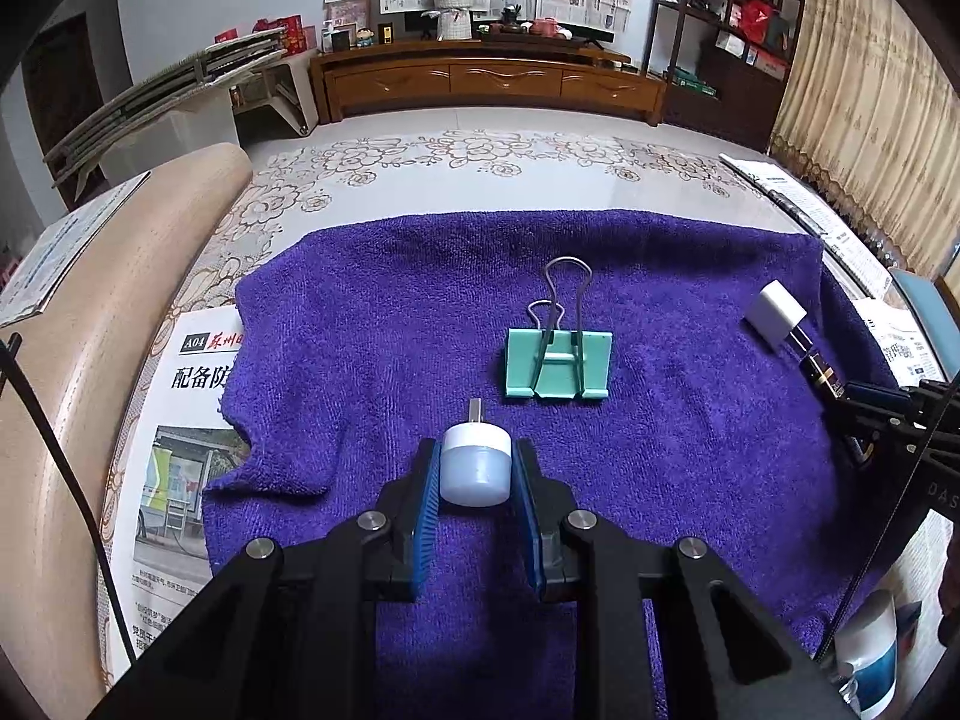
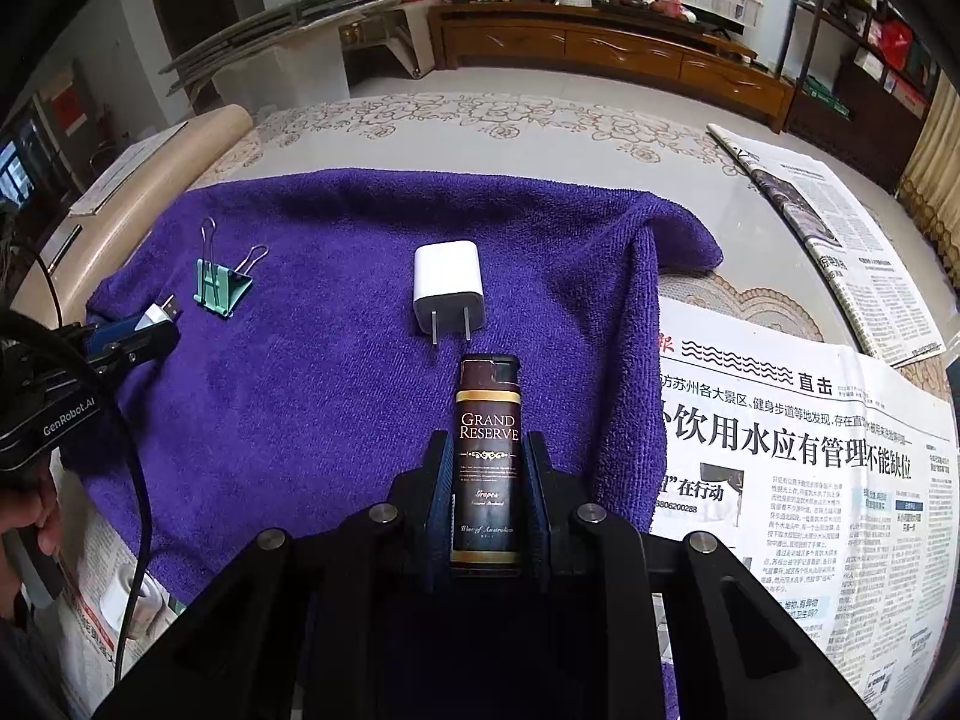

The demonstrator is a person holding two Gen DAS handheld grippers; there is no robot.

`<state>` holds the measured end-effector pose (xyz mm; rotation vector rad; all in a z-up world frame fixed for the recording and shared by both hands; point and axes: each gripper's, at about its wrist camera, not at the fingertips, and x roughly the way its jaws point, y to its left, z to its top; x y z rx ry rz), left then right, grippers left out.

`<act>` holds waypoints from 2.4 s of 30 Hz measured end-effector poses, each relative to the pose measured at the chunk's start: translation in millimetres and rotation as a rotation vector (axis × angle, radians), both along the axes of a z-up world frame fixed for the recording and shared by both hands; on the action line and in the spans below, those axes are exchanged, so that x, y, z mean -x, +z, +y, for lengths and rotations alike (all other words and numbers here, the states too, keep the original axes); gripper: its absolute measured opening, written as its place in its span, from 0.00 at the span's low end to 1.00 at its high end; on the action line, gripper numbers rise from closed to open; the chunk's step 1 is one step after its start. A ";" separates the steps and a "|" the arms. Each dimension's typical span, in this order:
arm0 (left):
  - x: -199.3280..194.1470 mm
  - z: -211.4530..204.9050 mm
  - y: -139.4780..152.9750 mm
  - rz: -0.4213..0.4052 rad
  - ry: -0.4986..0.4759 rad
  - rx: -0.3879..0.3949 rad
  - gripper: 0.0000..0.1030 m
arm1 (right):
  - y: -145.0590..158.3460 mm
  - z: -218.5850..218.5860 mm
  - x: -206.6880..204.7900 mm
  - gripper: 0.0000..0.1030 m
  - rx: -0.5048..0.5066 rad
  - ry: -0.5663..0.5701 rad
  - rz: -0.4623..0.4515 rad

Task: Organize rigid objects
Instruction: 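Place the white cylinder on the towel with the left tool while the right tool sets the bottle there, then grasp the white tape roll with the left tool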

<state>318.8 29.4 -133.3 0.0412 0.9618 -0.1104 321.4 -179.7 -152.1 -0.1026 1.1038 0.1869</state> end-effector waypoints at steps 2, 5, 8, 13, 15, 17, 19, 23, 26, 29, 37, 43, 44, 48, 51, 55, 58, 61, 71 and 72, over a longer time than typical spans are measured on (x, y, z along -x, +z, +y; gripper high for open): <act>0.8 -1.4 -0.3 -0.003 -0.008 -0.014 0.23 | 0.0 0.9 0.4 0.23 0.010 0.008 0.000; 2.6 -1.5 -0.9 -0.010 -0.011 -0.020 0.23 | -0.5 2.0 2.1 0.23 0.026 0.027 -0.008; 3.1 -1.6 -1.0 -0.011 -0.004 -0.035 0.29 | -0.7 2.5 3.4 0.25 0.028 0.043 -0.015; 3.8 7.6 -1.0 0.013 0.011 -0.011 0.63 | 3.2 4.3 7.9 0.45 0.000 0.067 -0.008; 9.7 11.7 3.5 0.009 0.016 0.025 0.64 | 9.7 4.8 13.8 0.60 -0.001 0.062 -0.016; 20.8 13.3 12.8 -0.018 0.022 0.030 0.77 | 22.2 3.2 24.5 0.74 -0.022 0.058 -0.043; 36.8 13.1 25.2 -0.060 0.016 0.031 0.90 | 34.7 -0.2 36.7 0.92 -0.015 0.040 -0.069; 73.5 7.0 43.8 -0.074 -0.018 0.043 1.00 | 57.6 -14.8 64.7 1.00 -0.043 -0.018 -0.101; 102.5 0.6 47.5 -0.056 -0.049 0.061 1.00 | 67.9 -29.3 86.3 1.00 -0.077 -0.075 -0.100; 122.3 -5.0 43.8 -0.043 -0.072 0.086 1.00 | 70.2 -42.3 109.9 1.00 -0.080 -0.116 -0.105; 148.3 -31.6 17.0 0.007 -0.147 0.117 1.00 | 53.4 -69.4 152.1 1.00 -0.102 -0.213 -0.081; 147.2 -45.9 5.7 0.010 -0.194 0.068 1.00 | 51.8 -73.1 159.3 1.00 -0.121 -0.207 -0.081; 146.2 -45.0 4.1 0.010 -0.189 0.052 1.00 | 52.7 -73.5 159.5 1.00 -0.130 -0.202 -0.085; 141.5 -41.5 -2.6 0.026 -0.194 0.046 0.99 | 52.7 -74.1 161.3 1.00 -0.116 -0.194 -0.096; 139.9 -42.9 -3.2 0.008 -0.213 0.043 0.96 | 50.3 -77.6 162.2 1.00 -0.114 -0.192 -0.094; 138.3 -42.9 -1.4 -0.008 -0.250 0.054 0.84 | 45.8 -86.8 164.0 1.00 -0.110 -0.208 -0.083; 136.5 -40.0 -5.3 0.007 -0.252 0.023 0.60 | 46.7 -92.2 165.8 1.00 -0.107 -0.216 -0.086; 136.8 -39.3 -5.0 -0.005 -0.271 0.016 0.60 | 48.5 -95.6 166.9 1.00 -0.119 -0.220 -0.090; 133.4 -52.8 -4.9 -0.034 -0.344 0.022 0.53 | 43.0 -89.1 166.3 1.00 -0.110 -0.194 -0.070; 133.8 -52.1 -4.7 -0.034 -0.343 0.019 0.48 | 43.0 -88.5 166.5 1.00 -0.110 -0.192 -0.068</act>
